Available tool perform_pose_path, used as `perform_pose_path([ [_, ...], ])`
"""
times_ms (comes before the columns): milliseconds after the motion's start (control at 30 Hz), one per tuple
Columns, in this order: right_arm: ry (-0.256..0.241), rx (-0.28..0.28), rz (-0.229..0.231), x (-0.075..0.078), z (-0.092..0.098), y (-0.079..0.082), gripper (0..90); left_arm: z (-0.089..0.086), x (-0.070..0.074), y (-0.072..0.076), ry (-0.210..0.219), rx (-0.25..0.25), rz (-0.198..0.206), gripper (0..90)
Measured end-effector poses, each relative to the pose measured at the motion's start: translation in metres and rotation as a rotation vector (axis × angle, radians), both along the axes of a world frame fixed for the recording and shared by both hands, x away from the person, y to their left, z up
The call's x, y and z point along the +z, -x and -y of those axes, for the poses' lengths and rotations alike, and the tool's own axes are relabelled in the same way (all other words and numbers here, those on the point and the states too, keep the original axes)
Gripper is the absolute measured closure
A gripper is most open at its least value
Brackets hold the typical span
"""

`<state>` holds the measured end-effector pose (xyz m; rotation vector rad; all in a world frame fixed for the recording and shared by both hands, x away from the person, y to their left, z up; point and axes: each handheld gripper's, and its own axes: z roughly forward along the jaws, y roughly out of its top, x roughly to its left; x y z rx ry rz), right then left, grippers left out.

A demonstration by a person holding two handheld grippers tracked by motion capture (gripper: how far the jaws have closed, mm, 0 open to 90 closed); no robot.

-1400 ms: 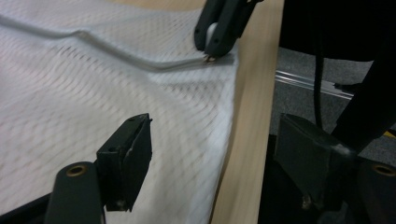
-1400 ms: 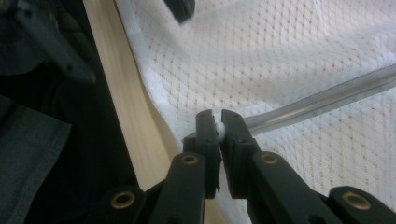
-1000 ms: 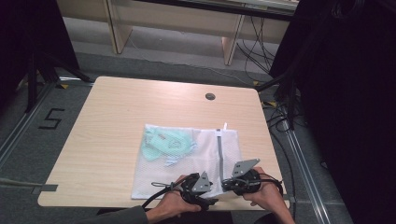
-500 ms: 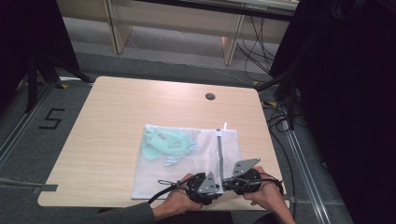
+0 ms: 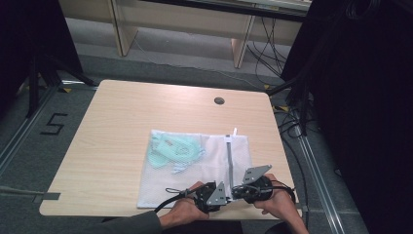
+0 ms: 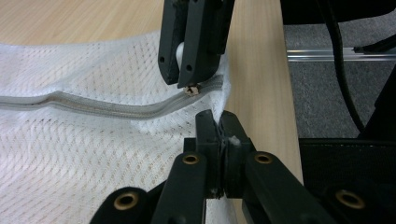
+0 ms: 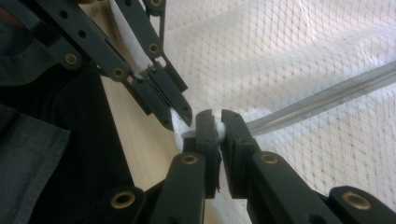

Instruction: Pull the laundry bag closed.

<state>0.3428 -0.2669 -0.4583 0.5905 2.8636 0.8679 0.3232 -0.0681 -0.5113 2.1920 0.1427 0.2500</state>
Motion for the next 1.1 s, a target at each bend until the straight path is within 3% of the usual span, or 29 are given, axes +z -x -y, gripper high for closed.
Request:
perform_pose_path([
  [67,0.006,0.010,0.013,0.000,0.001,-0.002,86.6,0.000,-0.001,0.000,0.004,0.005,-0.003,88.4],
  [633,0.008,-0.002,-0.041,-0.008,-0.001,-0.007,86.6,-0.001,-0.004,0.002,-0.004,-0.007,-0.012,88.6],
  [733,0.000,0.023,-0.036,-0.009,-0.002,-0.009,86.6,-0.001,-0.004,0.002,-0.005,-0.010,-0.005,88.6],
  [867,0.010,0.007,-0.041,-0.009,-0.004,-0.009,86.6,-0.002,-0.003,0.002,-0.007,-0.004,-0.024,88.6],
  [967,0.011,0.008,-0.050,-0.010,-0.003,-0.011,86.6,-0.002,-0.003,0.002,-0.016,-0.006,-0.022,88.7],
  [1100,0.006,0.003,-0.073,-0.012,-0.004,-0.013,86.7,-0.002,-0.004,0.005,-0.019,-0.008,0.019,88.7],
])
